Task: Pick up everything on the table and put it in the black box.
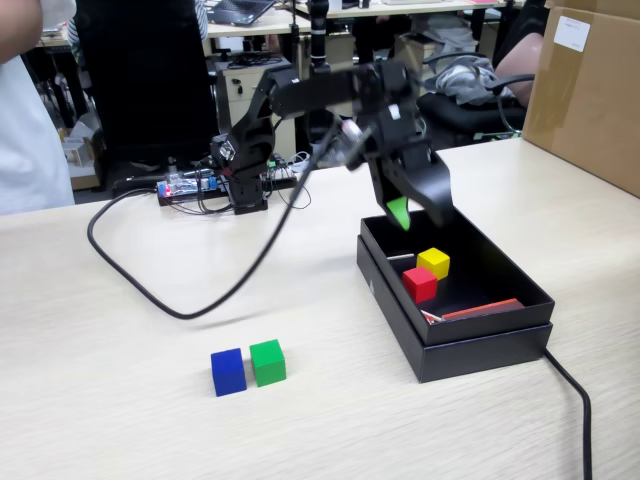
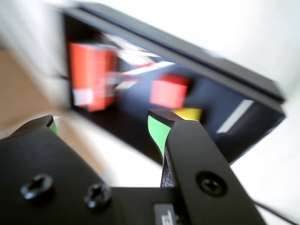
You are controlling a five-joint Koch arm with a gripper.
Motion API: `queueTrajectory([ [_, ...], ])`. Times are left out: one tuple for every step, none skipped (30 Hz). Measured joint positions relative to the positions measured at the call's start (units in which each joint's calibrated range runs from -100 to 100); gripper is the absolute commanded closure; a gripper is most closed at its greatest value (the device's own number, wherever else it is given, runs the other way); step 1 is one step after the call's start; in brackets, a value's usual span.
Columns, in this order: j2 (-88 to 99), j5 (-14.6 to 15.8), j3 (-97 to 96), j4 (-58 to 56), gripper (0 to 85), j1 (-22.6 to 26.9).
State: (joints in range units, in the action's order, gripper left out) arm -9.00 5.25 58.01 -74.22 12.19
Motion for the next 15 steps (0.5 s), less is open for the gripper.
queueTrajectory([
  [2.3, -0.4, 2.5, -0.3, 44.7, -0.8],
  [4.5, -1.1, 4.8, -0.7, 44.7, -1.9],
  [6.2, -1.8, 5.8, -1.0, 43.5, -3.0],
  [7.6, -3.2, 5.8, -1.4, 42.3, -5.2],
  [7.8, -3.8, 5.8, -1.4, 40.8, -6.2],
  [7.8, -4.5, 5.6, -1.4, 39.4, -7.5],
  [7.6, -5.3, 5.4, -1.4, 38.8, -8.8],
  [7.8, -6.1, 5.0, -1.4, 37.6, -10.2],
  [7.5, -7.4, 4.5, -1.4, 37.0, -12.5],
  [6.6, -7.9, 4.5, -1.4, 36.6, -13.4],
  [3.9, -9.0, 4.6, -1.5, 36.7, -15.2],
  [1.9, -9.5, 4.5, -1.4, 36.7, -16.2],
  [-0.8, -9.9, 4.6, -1.4, 36.7, -17.3],
  [-5.6, -10.7, 4.4, -1.4, 36.6, -18.9],
  [-7.8, -10.9, 4.3, -1.4, 36.6, -19.4],
])
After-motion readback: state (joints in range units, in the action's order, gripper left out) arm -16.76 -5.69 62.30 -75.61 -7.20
